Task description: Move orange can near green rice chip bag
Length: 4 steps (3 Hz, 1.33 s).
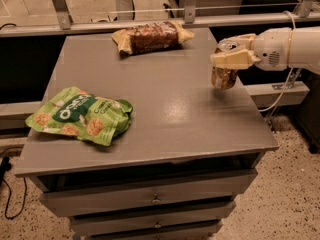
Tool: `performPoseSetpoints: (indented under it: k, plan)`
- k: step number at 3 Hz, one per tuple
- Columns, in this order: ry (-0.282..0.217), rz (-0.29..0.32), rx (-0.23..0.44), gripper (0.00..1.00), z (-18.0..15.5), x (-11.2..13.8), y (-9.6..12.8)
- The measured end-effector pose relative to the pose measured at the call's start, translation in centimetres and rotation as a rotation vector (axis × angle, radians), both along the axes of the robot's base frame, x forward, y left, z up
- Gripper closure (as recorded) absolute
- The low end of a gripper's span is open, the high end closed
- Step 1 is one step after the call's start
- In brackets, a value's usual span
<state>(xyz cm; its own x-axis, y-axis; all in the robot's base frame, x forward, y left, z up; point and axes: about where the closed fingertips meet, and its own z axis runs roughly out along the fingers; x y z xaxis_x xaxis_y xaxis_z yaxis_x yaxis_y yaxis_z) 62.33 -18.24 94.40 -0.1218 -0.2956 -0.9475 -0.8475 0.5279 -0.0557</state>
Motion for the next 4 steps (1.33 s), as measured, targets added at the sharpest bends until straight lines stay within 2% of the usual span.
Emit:
performPoseSetpoints:
  k: [1, 2, 3, 4]
  plan:
    - [0.0, 0.004, 0.001, 1.0, 0.0, 0.0, 0.2]
    - [0.011, 0.106, 0.028, 1.0, -1.0, -0.9, 4.4]
    - [0.014, 0.273, 0.059, 1.0, -2.0, -2.2, 11.4]
    - [0.014, 0.374, 0.076, 1.0, -3.0, -2.8, 16.2]
